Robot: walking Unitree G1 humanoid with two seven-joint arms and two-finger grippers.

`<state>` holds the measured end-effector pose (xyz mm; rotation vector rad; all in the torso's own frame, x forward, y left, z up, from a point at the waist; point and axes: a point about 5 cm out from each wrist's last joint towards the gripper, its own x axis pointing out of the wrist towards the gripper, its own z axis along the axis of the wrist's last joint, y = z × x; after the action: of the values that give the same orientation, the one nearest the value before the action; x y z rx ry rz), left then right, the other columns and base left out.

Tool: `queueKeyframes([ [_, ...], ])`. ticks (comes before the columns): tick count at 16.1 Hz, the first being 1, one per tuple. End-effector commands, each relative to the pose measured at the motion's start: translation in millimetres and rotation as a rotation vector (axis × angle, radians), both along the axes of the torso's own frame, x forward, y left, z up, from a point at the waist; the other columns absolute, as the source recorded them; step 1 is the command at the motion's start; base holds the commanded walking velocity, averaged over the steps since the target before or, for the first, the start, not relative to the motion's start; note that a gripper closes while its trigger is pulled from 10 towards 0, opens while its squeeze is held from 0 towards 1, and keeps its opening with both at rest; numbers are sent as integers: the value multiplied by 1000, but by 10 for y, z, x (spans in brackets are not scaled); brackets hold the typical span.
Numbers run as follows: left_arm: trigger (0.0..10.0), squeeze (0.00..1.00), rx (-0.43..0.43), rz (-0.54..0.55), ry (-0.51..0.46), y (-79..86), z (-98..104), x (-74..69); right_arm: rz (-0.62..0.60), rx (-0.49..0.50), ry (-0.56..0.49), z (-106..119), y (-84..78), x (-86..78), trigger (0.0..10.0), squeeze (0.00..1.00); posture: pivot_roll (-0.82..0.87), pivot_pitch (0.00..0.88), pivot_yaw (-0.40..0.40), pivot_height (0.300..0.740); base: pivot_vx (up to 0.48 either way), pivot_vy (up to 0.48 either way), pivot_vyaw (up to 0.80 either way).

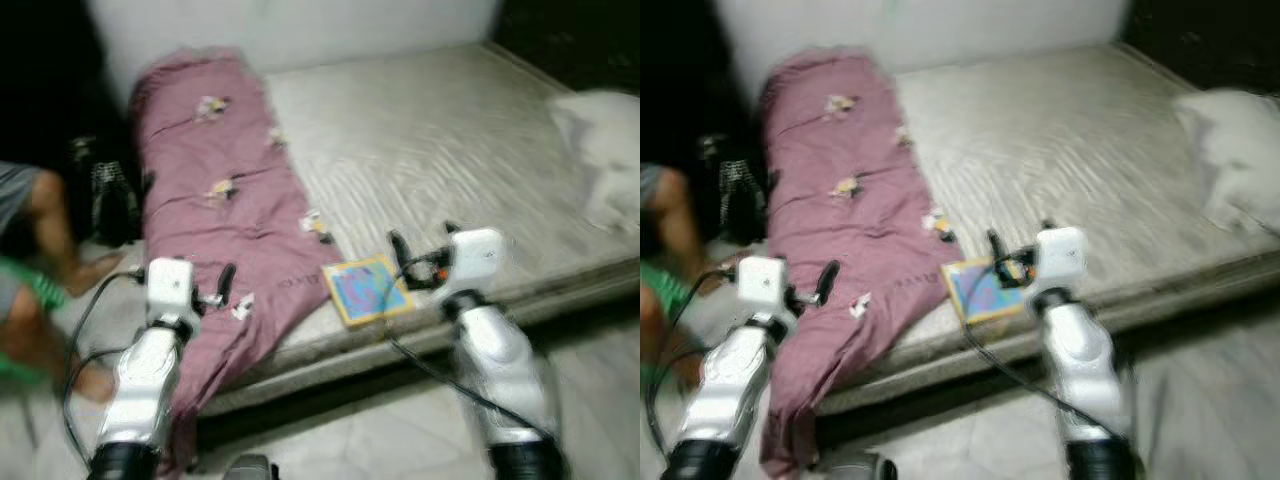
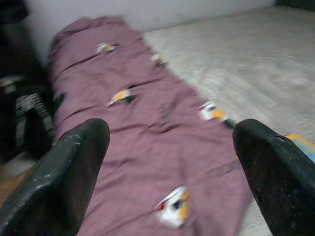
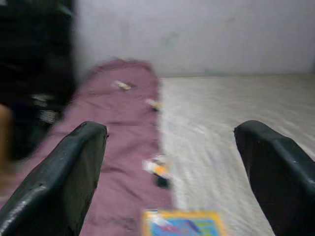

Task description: Clean up the room

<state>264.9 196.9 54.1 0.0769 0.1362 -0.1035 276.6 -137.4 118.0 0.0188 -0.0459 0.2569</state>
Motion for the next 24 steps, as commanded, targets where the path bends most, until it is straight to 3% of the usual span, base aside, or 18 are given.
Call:
queueKeyframes([
  [1, 10000, 0, 6, -7, -25, -30, 53, 45, -27, -16, 0, -14, -74, 4, 10000, 0, -51, 0, 29, 740, 0, 0, 800],
  [4, 10000, 0, 41, -33, -41, -21, 100, 85, -59, 0, -16, 8, -73, 41, 10000, 0, -20, 0, 45, 740, 0, 0, 800],
  [10, 10000, 0, 50, -7, -63, -20, 124, 95, -35, -1, -16, 0, -40, 79, 10000, 0, 2, 0, 1, 740, 0, 0, 800],
  [13, 10000, 0, 34, 25, -76, -15, 139, 75, -36, -16, -19, 30, -83, 91, 10000, 0, -34, 0, -9, 740, 0, 0, 0],
  [17, 10000, 0, 11, -47, -51, -94, 95, 20, -81, -10, -12, 8, -125, 14, 10000, 0, -51, 0, 13, 740, 0, 0, 0],
  [24, 10000, 0, -16, -67, -55, -63, 111, -37, -114, -12, 1, -24, -164, -18, 10000, 0, -42, 0, 15, 740, 116, 0, 0],
])
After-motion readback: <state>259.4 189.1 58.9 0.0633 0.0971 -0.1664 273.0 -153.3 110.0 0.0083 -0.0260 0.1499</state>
